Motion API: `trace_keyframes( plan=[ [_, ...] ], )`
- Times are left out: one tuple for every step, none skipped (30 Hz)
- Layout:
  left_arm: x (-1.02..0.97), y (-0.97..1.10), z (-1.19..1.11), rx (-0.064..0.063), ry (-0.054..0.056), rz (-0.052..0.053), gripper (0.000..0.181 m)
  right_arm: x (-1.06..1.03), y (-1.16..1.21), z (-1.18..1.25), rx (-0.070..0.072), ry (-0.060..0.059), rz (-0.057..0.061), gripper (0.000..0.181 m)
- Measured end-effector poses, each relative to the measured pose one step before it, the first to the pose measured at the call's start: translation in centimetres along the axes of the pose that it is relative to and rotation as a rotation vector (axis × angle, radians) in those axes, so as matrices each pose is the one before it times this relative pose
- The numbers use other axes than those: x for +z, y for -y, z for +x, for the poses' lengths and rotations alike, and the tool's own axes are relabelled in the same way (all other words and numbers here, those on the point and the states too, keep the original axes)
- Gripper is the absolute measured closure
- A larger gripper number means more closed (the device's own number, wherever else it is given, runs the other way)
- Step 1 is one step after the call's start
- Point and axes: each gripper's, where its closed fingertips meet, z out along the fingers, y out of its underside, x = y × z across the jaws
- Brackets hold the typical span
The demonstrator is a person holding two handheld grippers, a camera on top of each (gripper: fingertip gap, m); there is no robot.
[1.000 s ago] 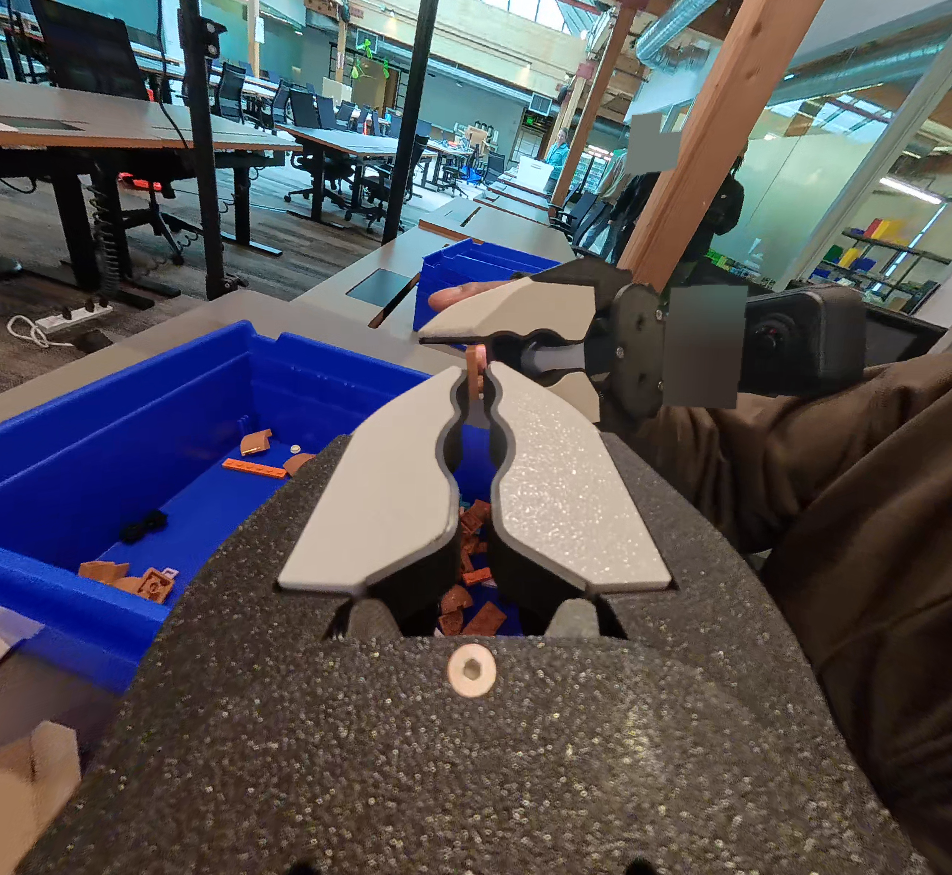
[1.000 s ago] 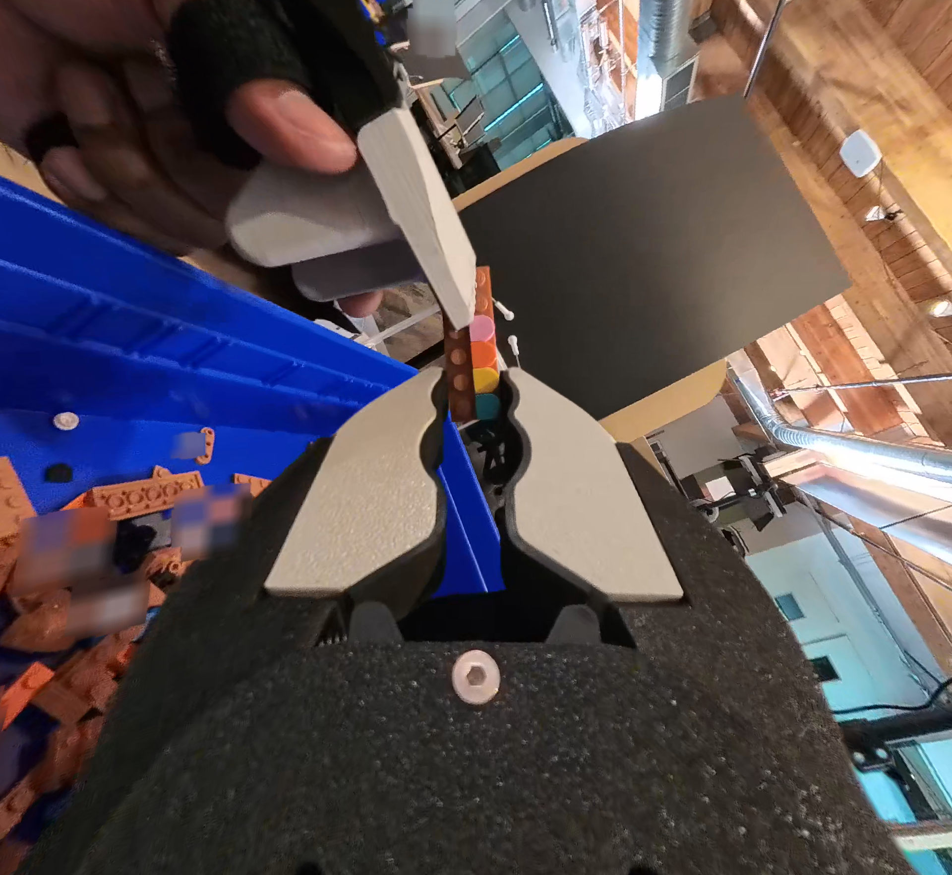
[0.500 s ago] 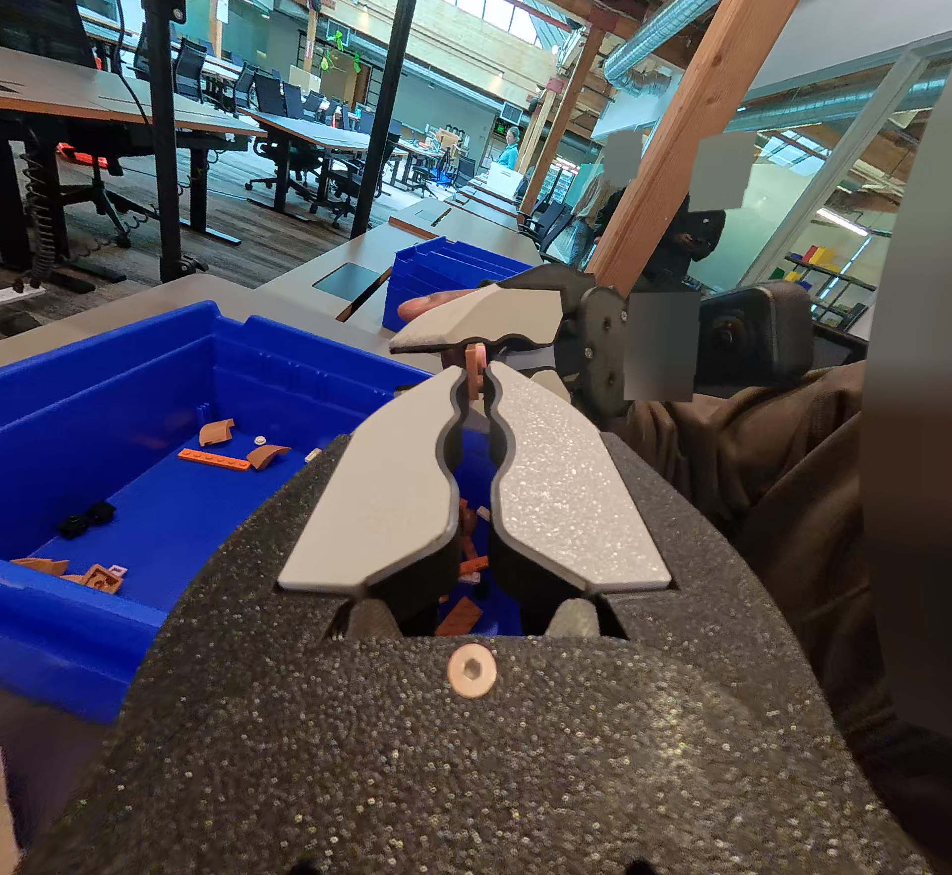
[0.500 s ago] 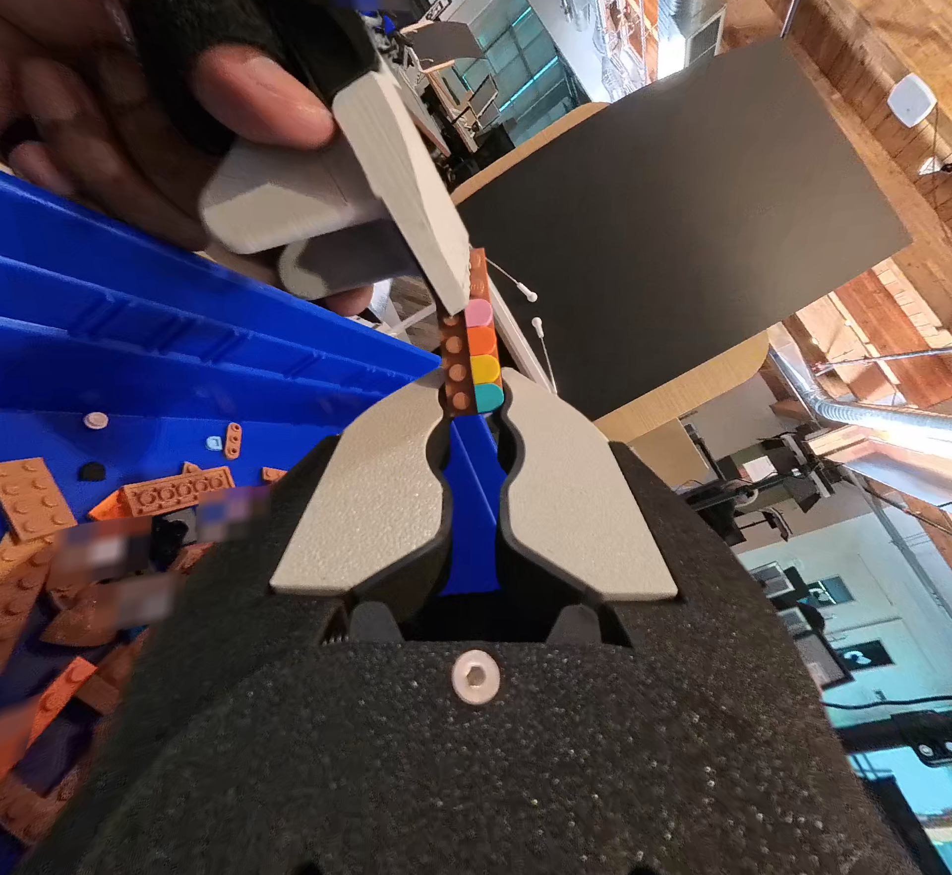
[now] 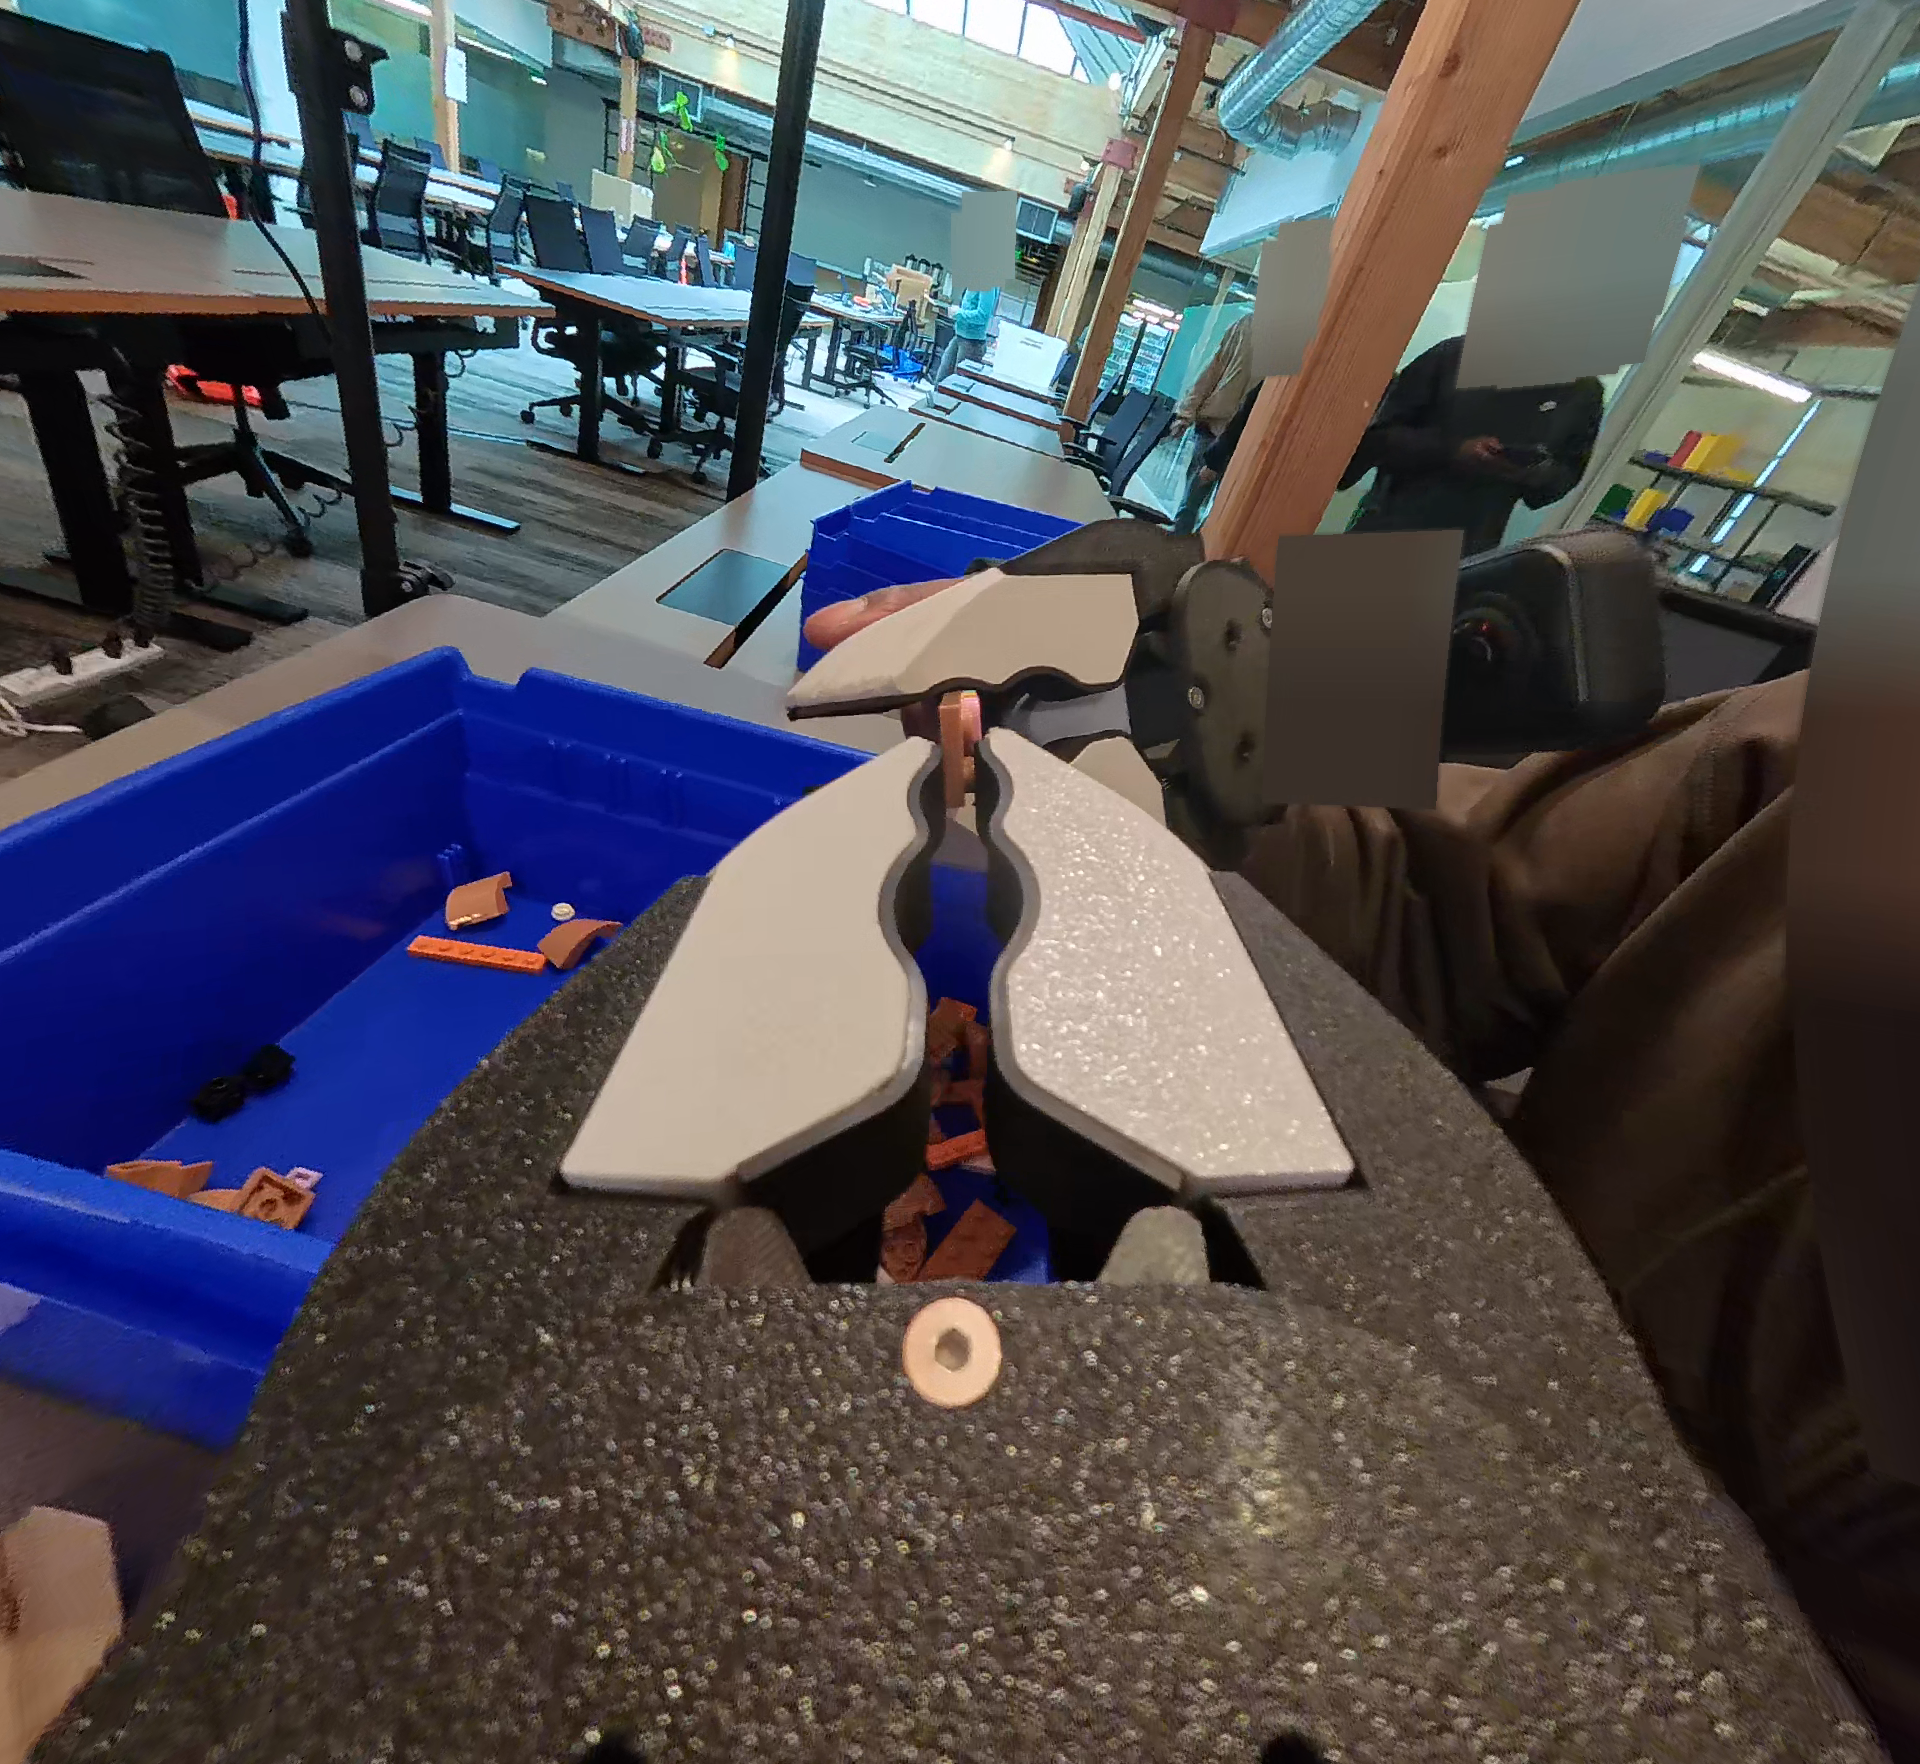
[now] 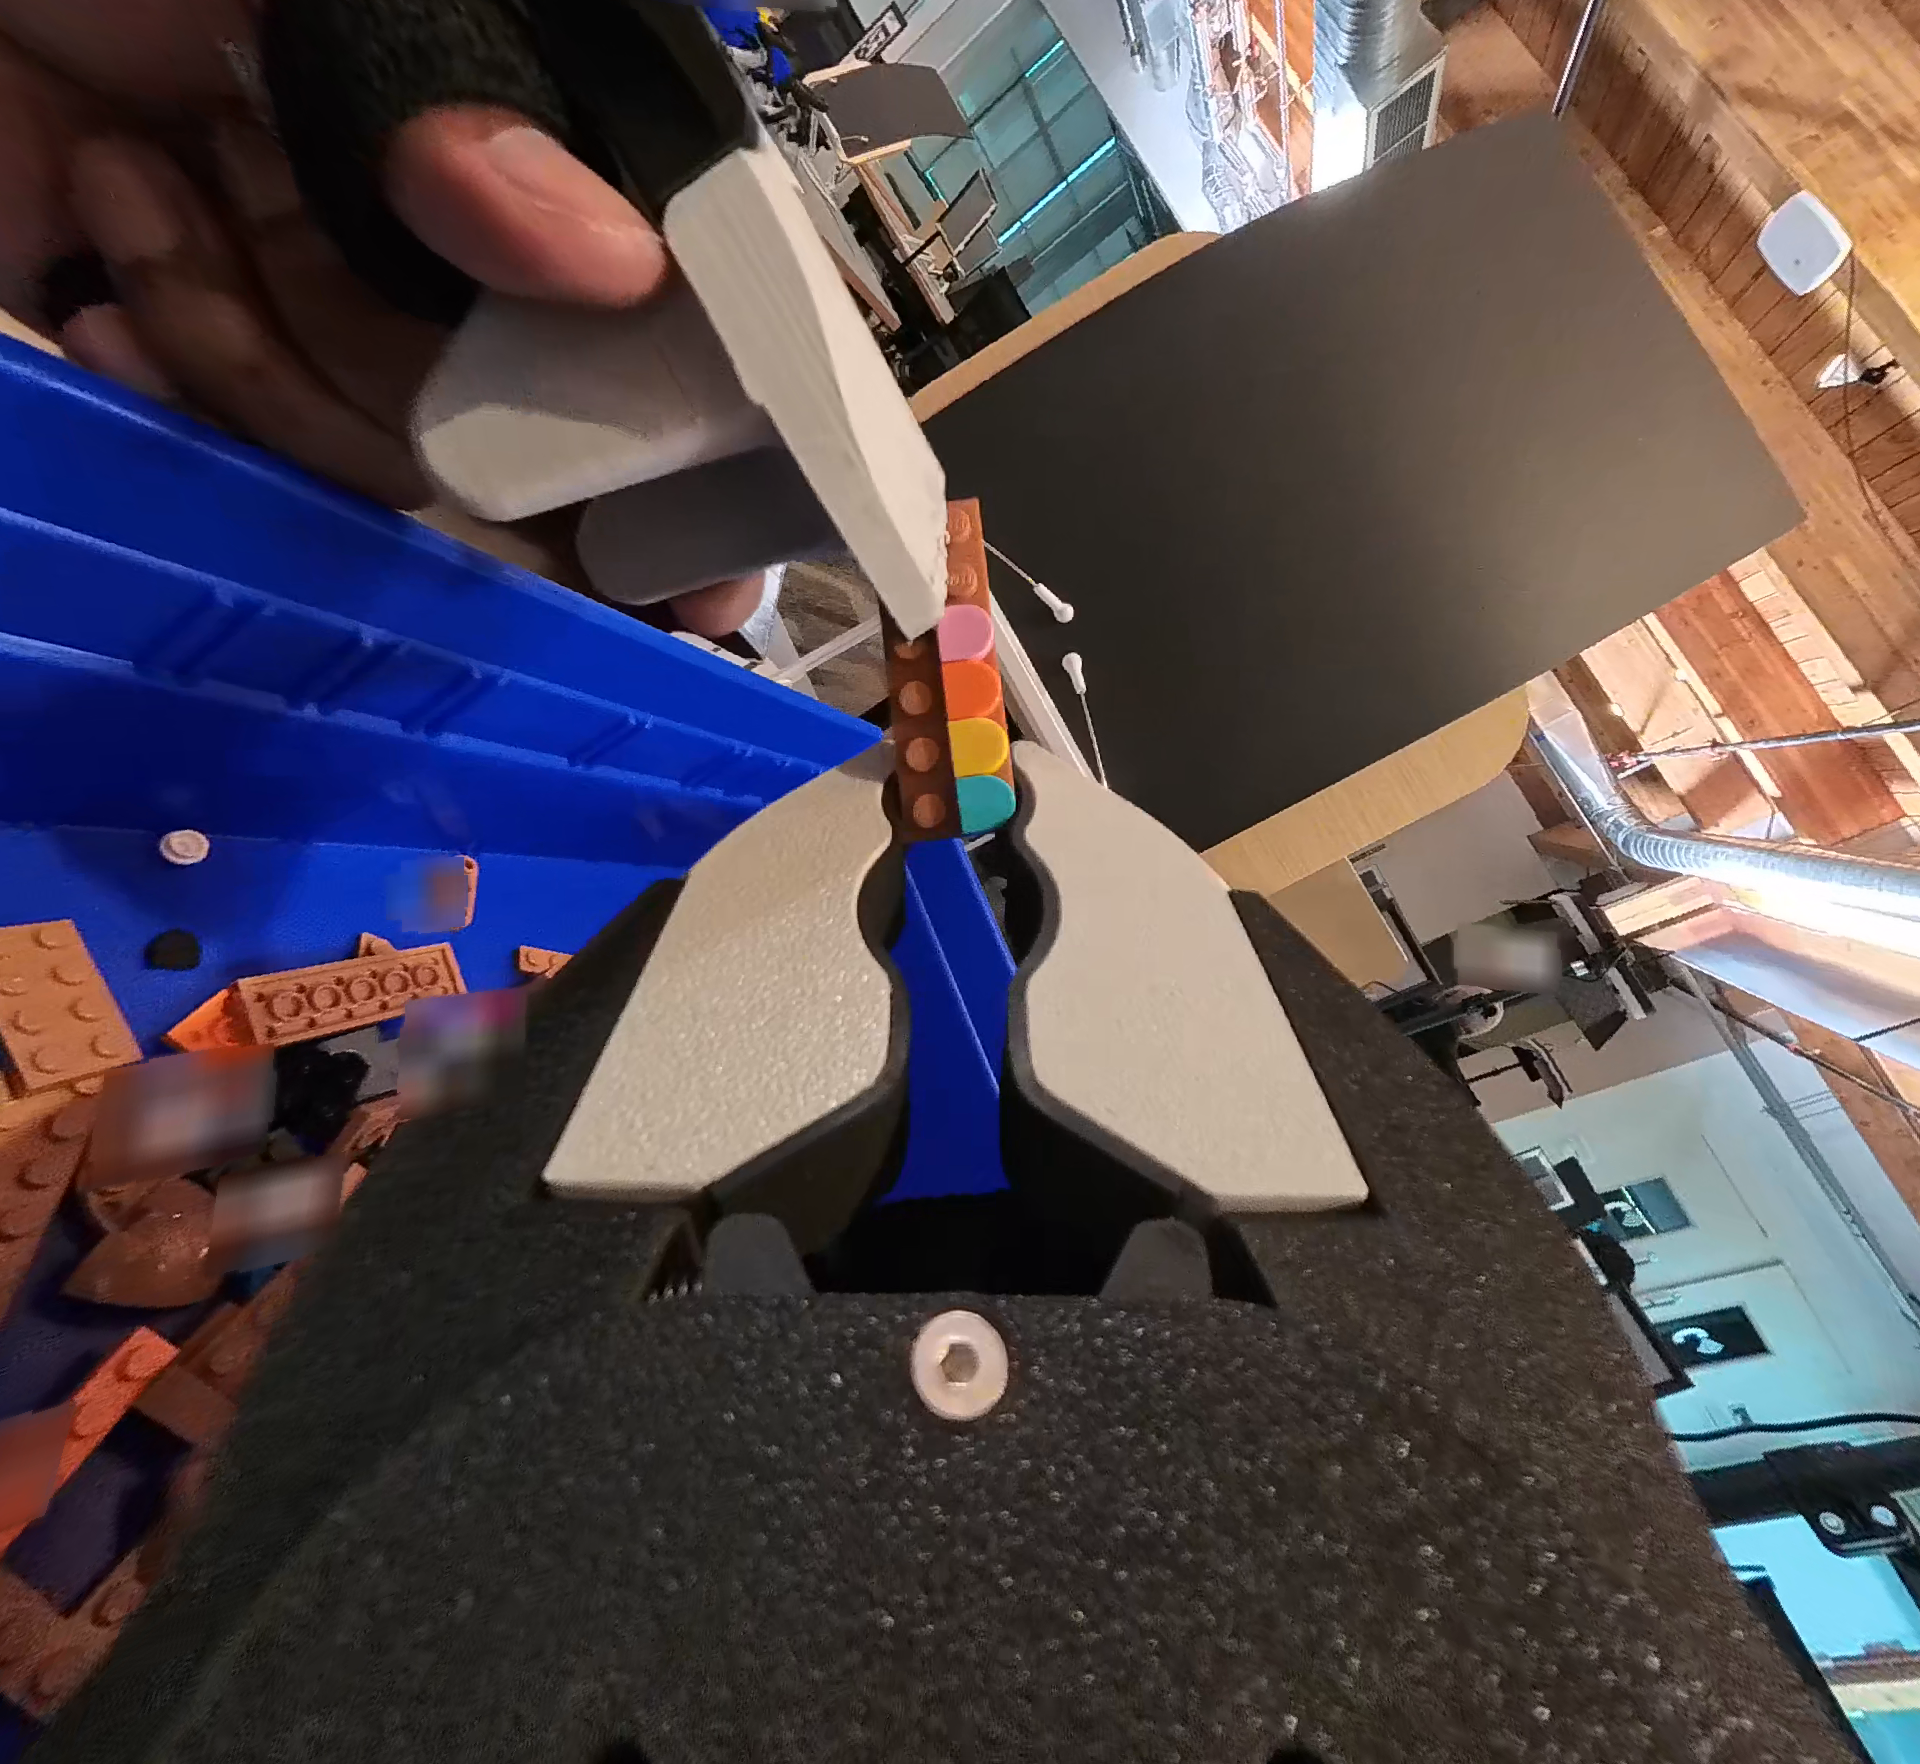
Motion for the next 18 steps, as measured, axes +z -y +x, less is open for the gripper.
trace_keyframes(
  plan=[
    [0.011,0.013,0.023,0.0216,0.0066,-0.0030,0.176,-0.006,0.012,0.008,0.0045,0.0011,0.0015,0.167],
    [0.026,0.024,0.013,0.0205,0.0082,-0.0033,0.176,-0.017,-0.010,0.010,0.0038,0.0010,0.0008,0.167],
    [0.020,0.022,0.020,0.0187,0.0074,-0.0025,0.177,-0.024,0.004,0.028,0.0021,-0.0010,0.0011,0.167],
    [0.033,0.036,0.040,0.0156,0.0067,-0.0019,0.176,-0.027,0.007,0.041,0.0005,-0.0023,0.0010,0.167],
    [0.012,0.043,0.039,0.0165,0.0063,-0.0017,0.177,-0.027,0.010,0.038,-0.0010,-0.0032,0.0012,0.167],
    [0.027,0.038,0.035,0.0207,0.0065,-0.0020,0.177,-0.020,0.015,0.046,-0.0021,-0.0038,0.0006,0.167],
    [0.008,0.029,0.015,0.0248,0.0087,-0.0027,0.177,-0.019,0.013,0.043,-0.0027,-0.0036,-0.0001,0.166],
    [0.000,0.018,-0.021,0.0317,0.0121,-0.0030,0.177,0.000,-0.020,0.015,-0.0015,-0.0023,-0.0016,0.166],
    [-0.006,0.036,-0.055,0.0439,0.0162,-0.0020,0.177,0.021,-0.047,0.009,0.0009,-0.0008,-0.0033,0.165],
    [-0.016,0.000,-0.062,0.0576,0.0197,-0.0032,0.177,0.036,-0.072,0.004,0.0025,0.0001,-0.0046,0.164],
    [-0.009,-0.045,-0.061,0.0703,0.0228,-0.0069,0.177,0.036,-0.105,0.005,0.0029,0.0007,-0.0060,0.164],
    [-0.011,-0.035,-0.060,0.0814,0.0262,-0.0054,0.177,0.037,-0.109,0.004,0.0026,0.0004,-0.0059,0.163],
    [-0.028,0.042,0.029,0.0915,0.0261,-0.0003,0.176,0.016,-0.047,0.035,0.0035,-0.0012,-0.0018,0.163],
    [-0.029,0.109,0.086,0.1001,0.0266,0.0043,0.176,-0.037,0.067,0.073,0.0061,-0.0026,0.0050,0.163],
    [-0.036,0.141,0.117,0.1053,0.0293,0.0042,0.176,-0.060,0.136,0.090,0.0107,-0.0022,0.0095,0.163],
    [-0.029,0.158,0.135,0.1084,0.0305,0.0038,0.176,-0.081,0.166,0.063,0.0149,0.0013,0.0127,0.163],
    [-0.063,0.254,0.094,0.1076,0.0338,0.0080,0.176,-0.097,0.143,0.065,0.0167,0.0043,0.0133,0.164],
    [-0.097,0.358,0.105,0.1018,0.0328,0.0149,0.176,-0.082,0.078,0.105,0.0125,0.0008,0.0094,0.164]
  ],
)
